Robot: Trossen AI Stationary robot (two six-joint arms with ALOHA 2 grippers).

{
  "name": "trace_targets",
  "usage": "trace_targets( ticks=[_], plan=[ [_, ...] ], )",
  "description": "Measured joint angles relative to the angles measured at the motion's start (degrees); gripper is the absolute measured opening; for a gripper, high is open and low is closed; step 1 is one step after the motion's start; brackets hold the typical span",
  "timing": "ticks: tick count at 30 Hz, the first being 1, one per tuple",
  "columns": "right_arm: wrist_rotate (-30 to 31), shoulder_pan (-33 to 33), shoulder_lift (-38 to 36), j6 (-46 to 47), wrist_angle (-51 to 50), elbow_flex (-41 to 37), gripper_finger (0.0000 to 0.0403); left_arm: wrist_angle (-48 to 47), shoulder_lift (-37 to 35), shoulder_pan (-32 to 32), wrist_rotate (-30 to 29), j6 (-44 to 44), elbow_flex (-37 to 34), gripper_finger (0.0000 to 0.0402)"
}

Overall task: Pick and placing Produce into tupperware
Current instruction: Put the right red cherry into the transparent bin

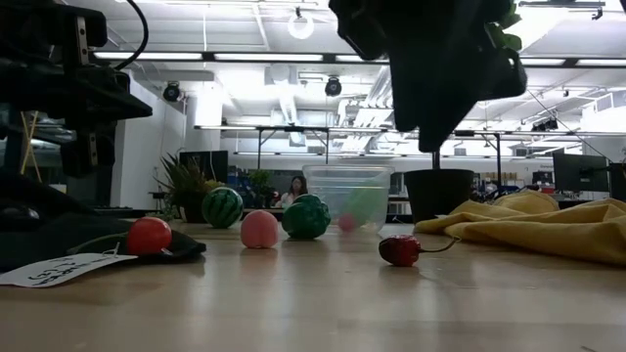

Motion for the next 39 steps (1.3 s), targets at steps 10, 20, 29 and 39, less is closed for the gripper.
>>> trace_targets(
  ticks=[10,20,29,39],
  plan=[
    [-0.3,0.0,0.7,8.4,-2.0,0.0,0.0119,0.0,0.0,0.0,0.0,0.0,0.0,0.0001],
    [-0.9,0.0,2.4,21.3,0.1,0.0,0.0119,0.0,0.0,0.0,0.0,0.0,0.0,0.0001],
    [-0.6,-1.3,2.6,26.5,-0.2,0.0,0.0119,0.0,0.0,0.0,0.0,0.0,0.0,0.0001],
    [-5.9,-1.3,4.5,27.5,1.5,0.0,0.0119,0.0,0.0,0.0,0.0,0.0,0.0,0.0001]
  ],
)
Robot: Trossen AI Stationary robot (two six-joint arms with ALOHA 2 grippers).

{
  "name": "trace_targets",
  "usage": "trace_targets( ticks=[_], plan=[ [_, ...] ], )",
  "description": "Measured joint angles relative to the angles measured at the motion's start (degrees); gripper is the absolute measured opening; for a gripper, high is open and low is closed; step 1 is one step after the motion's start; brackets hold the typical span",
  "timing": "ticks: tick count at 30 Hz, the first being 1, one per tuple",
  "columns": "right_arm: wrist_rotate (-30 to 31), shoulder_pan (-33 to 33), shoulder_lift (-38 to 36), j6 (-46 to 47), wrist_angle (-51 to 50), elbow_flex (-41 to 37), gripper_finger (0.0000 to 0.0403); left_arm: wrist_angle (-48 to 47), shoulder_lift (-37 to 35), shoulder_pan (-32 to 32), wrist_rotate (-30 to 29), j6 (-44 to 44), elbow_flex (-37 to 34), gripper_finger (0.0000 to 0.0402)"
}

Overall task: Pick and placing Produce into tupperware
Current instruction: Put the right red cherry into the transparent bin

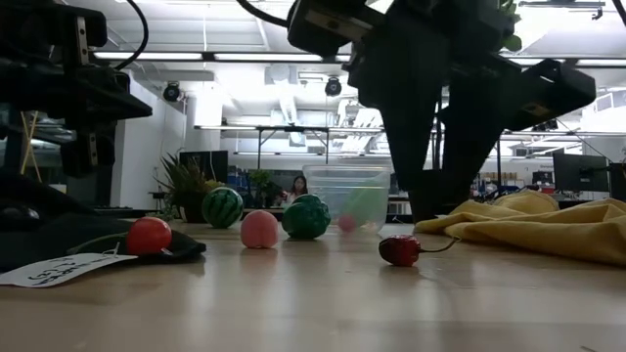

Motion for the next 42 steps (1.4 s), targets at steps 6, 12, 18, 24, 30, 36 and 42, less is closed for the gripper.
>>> trace_targets(
  ticks=[6,12,18,24,30,36,42],
  plan=[
    [2.9,-0.5,0.0,-0.9,-0.7,0.0,0.0119,0.0,0.0,0.0,0.0,0.0,0.0,0.0001],
    [4.8,-0.8,0.0,-4.7,-1.3,0.0,0.0120,0.0,0.0,0.0,0.0,0.0,0.0,0.0001],
    [4.4,-1.0,1.0,-4.6,-0.2,-0.1,0.0156,0.0,0.0,0.0,0.0,0.0,0.0,0.0001],
    [3.9,-1.3,2.9,-0.6,1.0,-0.1,0.0182,0.0,0.0,0.0,0.0,0.0,0.0,0.0001],
    [3.9,-1.7,3.1,0.3,0.9,-0.1,0.0173,0.0,0.0,0.0,0.0,0.0,0.0,0.0001],
    [3.9,-1.8,3.3,0.3,0.9,-0.1,0.0163,0.0,0.0,0.0,0.0,0.0,0.0,0.0001],
    [3.9,-2.3,3.4,0.2,0.9,-0.1,0.0160,0.0,0.0,0.0,0.0,0.0,0.0,0.0001]
  ],
)
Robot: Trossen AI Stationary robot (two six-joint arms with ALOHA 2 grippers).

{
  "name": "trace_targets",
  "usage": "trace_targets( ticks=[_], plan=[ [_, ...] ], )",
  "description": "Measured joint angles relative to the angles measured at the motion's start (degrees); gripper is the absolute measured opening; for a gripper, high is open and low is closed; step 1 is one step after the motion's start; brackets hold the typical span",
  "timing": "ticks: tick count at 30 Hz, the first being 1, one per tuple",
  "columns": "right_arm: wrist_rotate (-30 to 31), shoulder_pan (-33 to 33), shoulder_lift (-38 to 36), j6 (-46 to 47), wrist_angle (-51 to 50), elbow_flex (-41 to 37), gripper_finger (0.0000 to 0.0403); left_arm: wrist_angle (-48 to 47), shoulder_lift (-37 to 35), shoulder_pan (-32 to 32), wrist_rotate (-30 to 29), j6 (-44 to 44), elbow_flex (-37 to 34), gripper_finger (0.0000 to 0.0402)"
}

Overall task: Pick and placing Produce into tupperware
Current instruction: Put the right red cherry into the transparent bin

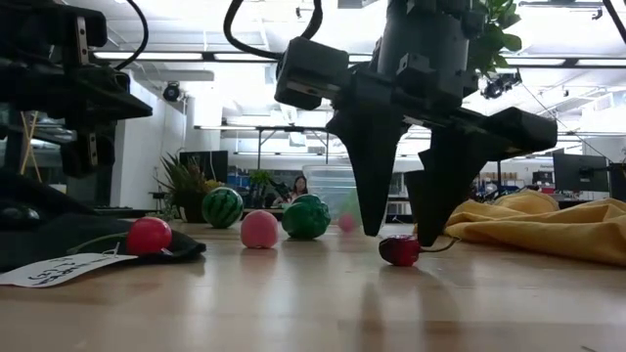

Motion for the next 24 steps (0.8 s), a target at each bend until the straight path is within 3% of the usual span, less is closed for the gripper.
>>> trace_targets(
  ticks=[24],
  plan=[
    [-0.9,-0.3,1.2,-0.4,0.0,0.0,0.0160,0.0,0.0,0.0,0.0,0.0,0.0,0.0001]
  ],
)
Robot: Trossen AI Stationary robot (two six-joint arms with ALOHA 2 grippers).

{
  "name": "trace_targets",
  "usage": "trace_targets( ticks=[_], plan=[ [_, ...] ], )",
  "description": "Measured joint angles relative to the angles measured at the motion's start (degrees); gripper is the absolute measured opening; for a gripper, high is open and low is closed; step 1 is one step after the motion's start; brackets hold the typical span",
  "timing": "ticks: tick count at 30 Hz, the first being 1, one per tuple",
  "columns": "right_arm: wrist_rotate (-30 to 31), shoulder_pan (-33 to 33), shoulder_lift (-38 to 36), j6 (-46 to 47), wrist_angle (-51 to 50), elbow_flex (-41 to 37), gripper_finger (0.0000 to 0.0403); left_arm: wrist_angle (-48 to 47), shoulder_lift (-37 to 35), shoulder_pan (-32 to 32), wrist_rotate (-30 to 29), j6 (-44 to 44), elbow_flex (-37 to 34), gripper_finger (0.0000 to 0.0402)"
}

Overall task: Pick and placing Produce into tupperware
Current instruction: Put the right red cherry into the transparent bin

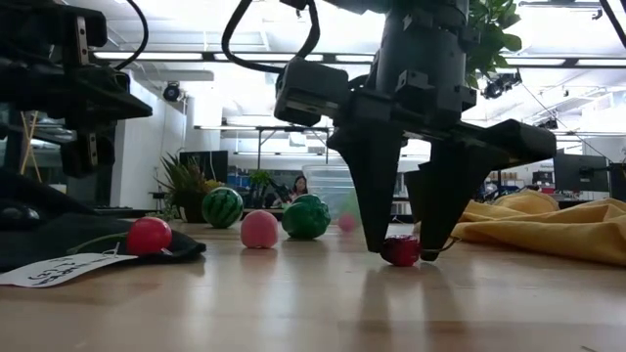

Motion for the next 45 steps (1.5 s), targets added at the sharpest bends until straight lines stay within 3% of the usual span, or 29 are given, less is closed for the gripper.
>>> trace_targets(
  ticks=[18,28,45],
  plan=[
    [0.0,0.0,0.0,-0.7,-0.1,0.0,0.0077,0.0,0.0,0.0,0.0,0.0,0.0,0.0001],
    [-0.6,0.0,0.0,-2.5,0.5,0.3,0.0073,0.0,0.0,0.0,0.0,0.0,0.0,0.0001],
    [1.8,0.3,-0.5,-12.6,-4.4,7.7,0.0073,0.0,0.0,0.0,0.0,0.0,0.0,0.0001]
  ],
)
